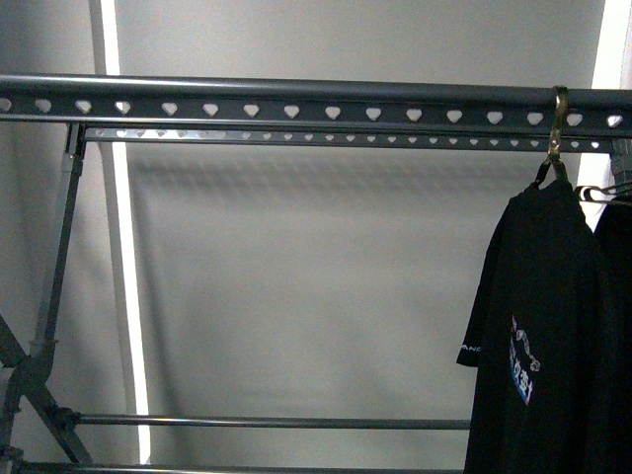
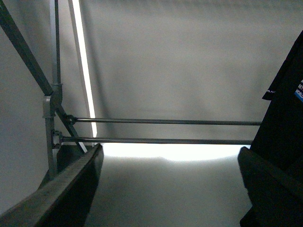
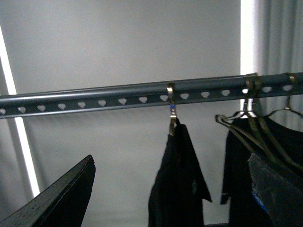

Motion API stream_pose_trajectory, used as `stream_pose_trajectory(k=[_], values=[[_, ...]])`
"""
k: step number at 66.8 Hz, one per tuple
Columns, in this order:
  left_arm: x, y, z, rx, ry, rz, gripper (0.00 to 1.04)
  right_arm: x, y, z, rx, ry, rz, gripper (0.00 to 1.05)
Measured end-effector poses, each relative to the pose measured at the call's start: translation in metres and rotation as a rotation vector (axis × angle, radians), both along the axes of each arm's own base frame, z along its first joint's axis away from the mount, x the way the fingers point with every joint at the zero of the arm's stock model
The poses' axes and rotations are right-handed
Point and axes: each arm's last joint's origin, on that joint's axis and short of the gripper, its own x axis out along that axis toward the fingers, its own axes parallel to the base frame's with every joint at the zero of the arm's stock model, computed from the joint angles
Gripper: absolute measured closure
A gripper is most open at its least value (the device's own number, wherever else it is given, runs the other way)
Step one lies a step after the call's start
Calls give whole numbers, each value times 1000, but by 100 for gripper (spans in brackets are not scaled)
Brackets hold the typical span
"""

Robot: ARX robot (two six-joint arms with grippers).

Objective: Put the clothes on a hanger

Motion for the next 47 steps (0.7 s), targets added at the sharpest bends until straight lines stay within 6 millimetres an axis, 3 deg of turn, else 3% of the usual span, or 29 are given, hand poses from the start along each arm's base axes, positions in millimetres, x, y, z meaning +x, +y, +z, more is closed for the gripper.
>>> stream_pose_trajectory(k=[3, 8, 16, 25, 37, 47], values=[[0, 0, 0, 0, 0, 0, 7, -28, 6, -31, -29, -9, -56, 9], [0, 0, 0, 0, 0, 0, 7, -45, 7, -48, -64, 154, 6, 22], [0, 0, 0, 0, 0, 0, 7, -52, 7, -81, -70, 351, 18, 45], [0, 0, 0, 0, 0, 0, 28, -54, 6, -94, -71, 367, 20, 68], [0, 0, 0, 0, 0, 0, 66, -65, 6, -104, -73, 353, 19, 104], [0, 0, 0, 0, 1, 0, 91, -65, 6, -112, -73, 359, 20, 102]])
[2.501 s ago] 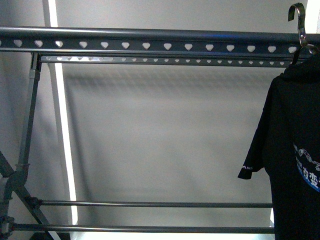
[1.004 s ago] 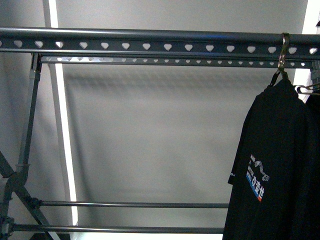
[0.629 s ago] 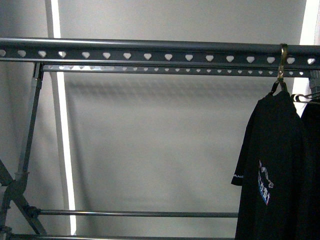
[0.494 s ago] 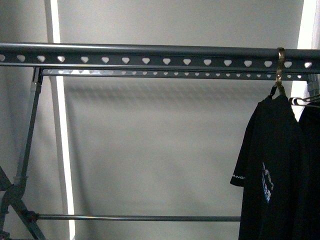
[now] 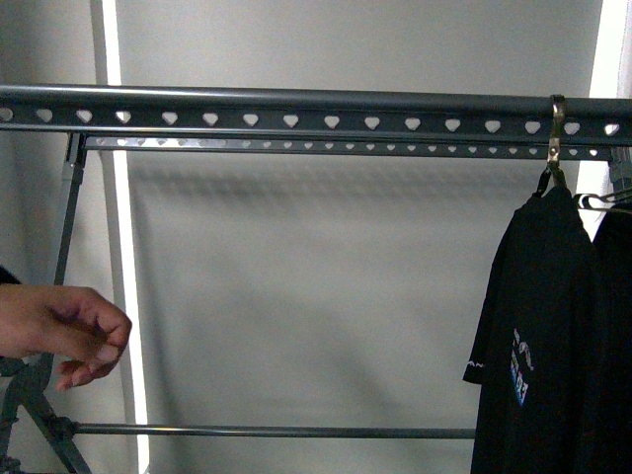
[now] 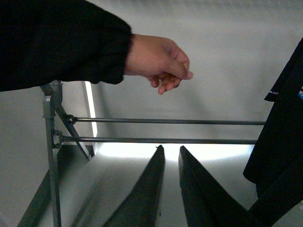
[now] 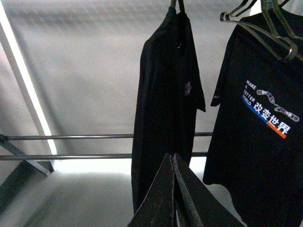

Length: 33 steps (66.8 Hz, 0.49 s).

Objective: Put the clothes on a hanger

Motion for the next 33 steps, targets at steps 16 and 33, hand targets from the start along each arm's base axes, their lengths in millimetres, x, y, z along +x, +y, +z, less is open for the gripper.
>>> stream_pose_trajectory(k=[16, 33], values=[[0, 0, 0, -2, 0, 0, 101, 0, 0, -7, 0, -3, 0, 102], [0, 0, 0, -2, 0, 0, 101, 0, 0, -21, 0, -3, 0, 102]])
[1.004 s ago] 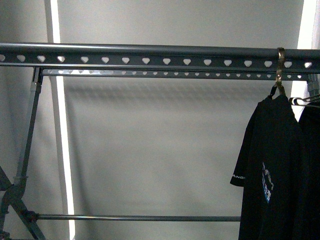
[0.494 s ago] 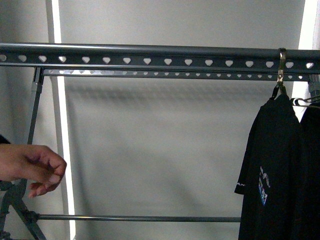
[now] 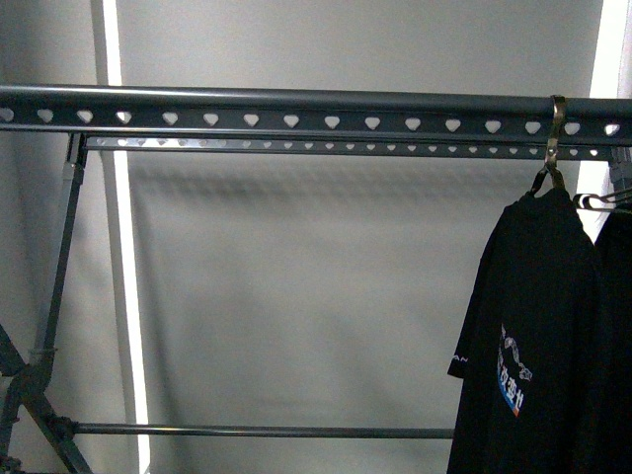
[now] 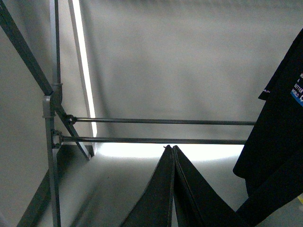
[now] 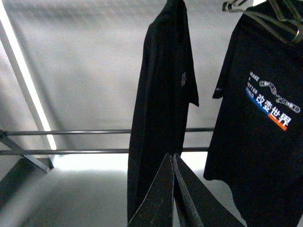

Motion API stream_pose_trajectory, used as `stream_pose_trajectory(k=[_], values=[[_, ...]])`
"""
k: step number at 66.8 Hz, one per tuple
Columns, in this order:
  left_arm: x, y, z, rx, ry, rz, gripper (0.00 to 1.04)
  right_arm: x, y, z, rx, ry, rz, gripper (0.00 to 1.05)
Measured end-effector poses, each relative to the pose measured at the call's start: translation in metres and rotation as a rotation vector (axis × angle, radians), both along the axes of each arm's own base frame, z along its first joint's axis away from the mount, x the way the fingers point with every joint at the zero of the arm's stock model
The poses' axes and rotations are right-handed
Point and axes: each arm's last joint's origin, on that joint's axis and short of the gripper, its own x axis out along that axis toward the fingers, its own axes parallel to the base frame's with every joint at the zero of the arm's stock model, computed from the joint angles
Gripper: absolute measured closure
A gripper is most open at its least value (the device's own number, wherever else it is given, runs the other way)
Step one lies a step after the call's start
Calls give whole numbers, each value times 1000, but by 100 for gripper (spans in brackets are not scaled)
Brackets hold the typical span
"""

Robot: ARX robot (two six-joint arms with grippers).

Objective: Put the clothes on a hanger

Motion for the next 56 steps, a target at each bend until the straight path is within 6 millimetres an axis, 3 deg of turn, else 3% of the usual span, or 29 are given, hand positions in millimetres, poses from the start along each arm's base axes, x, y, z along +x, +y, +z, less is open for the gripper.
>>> stream_pose_trajectory(k=[17, 29, 41, 45, 56], values=[[0, 0, 0, -1, 0, 0, 100, 0, 0, 0, -1, -1, 0, 100], [0, 0, 0, -1, 0, 0, 52, 0, 0, 0, -1, -1, 0, 53], [0, 0, 0, -1, 0, 0, 22, 0, 0, 0, -1, -1, 0, 23], [0, 0, 0, 0, 0, 0, 6, 0, 0, 0, -1, -1, 0, 8], [0, 0, 0, -1, 0, 0, 7, 0, 0, 0, -1, -1, 0, 7]])
